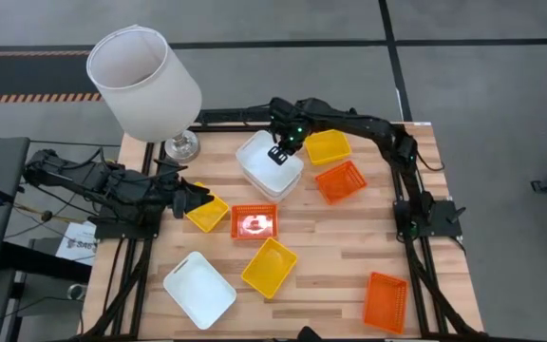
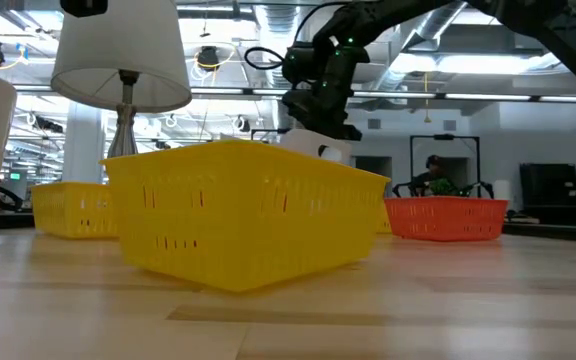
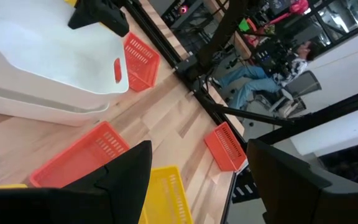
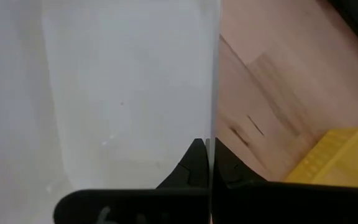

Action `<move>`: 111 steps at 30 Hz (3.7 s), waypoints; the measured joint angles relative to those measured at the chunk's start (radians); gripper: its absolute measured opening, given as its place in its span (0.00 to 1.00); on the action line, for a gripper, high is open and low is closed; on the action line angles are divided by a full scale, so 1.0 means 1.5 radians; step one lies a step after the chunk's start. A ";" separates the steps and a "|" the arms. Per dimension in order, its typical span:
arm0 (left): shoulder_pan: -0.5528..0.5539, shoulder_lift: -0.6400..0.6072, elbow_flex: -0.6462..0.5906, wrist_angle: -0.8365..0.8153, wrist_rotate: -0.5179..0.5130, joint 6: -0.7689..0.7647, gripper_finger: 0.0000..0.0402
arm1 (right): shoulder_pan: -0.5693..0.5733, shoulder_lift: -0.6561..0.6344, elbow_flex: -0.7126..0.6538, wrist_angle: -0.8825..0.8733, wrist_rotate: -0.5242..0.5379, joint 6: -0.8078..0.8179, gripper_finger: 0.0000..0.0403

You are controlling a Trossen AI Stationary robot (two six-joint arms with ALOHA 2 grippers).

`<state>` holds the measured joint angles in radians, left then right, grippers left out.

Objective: Stack baskets by color
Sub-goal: Stack the right white bin on the top white bin, then stack the middle left yellow bin on the bottom yellow bin

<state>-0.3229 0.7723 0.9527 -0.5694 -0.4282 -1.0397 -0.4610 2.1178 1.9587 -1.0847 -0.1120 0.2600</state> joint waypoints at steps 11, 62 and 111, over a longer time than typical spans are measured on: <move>0.000 0.000 0.000 0.000 -0.001 0.000 0.63 | 0.000 0.000 0.000 -0.001 0.000 -0.005 0.02; -0.175 0.163 0.000 -0.146 0.279 -0.171 0.63 | 0.234 -0.025 0.228 -0.325 -0.014 -0.093 0.43; -0.249 0.022 0.000 0.183 -0.121 -0.061 0.63 | 0.320 -0.119 -0.147 0.319 0.044 -0.192 0.40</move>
<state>-0.6960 0.8059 0.9524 -0.2955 -0.6090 -1.1314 0.0188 1.9400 1.7378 -0.6060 -0.0457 -0.0282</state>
